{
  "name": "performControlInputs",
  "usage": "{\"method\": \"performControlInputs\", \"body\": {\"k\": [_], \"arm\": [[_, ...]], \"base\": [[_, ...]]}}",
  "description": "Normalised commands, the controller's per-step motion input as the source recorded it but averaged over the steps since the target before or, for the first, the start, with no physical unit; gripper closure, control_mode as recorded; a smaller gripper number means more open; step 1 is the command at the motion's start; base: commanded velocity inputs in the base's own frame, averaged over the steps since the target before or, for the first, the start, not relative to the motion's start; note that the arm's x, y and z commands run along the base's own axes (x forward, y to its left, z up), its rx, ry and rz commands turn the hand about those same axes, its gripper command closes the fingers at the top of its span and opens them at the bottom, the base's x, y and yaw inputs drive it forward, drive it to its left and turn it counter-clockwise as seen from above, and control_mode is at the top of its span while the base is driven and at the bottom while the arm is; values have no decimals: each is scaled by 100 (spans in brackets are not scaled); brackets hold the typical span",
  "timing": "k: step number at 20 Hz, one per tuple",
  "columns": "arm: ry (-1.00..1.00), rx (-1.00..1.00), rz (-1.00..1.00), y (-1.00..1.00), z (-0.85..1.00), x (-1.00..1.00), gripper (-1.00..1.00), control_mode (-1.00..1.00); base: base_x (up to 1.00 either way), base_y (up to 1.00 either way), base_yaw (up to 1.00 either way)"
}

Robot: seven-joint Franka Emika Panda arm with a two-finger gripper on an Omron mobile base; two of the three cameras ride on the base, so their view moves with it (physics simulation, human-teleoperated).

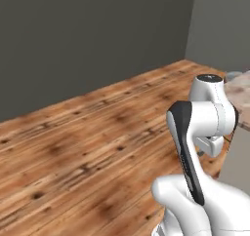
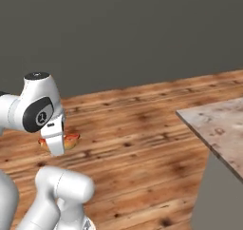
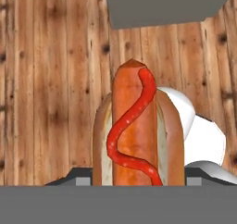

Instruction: Place the cold items (mango and tomato) from the fridge in one tupperware on the dining counter. Place the warm items (kebab skewer and hot dog) in the stove area in another tupperware.

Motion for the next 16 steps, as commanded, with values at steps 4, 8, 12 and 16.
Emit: {"method": "performControlInputs", "body": {"k": [4, 8, 12, 16], "arm": [[0, 0, 0, 0, 0, 0, 100, 100], [0, 0, 0, 0, 0, 0, 100, 100], [0, 0, 0, 0, 0, 0, 100, 100], [0, 0, 0, 0, 0, 0, 100, 100]], "base": [[74, 74, -62], [92, 91, -53], [100, 99, -52], [100, 89, -46]]}}
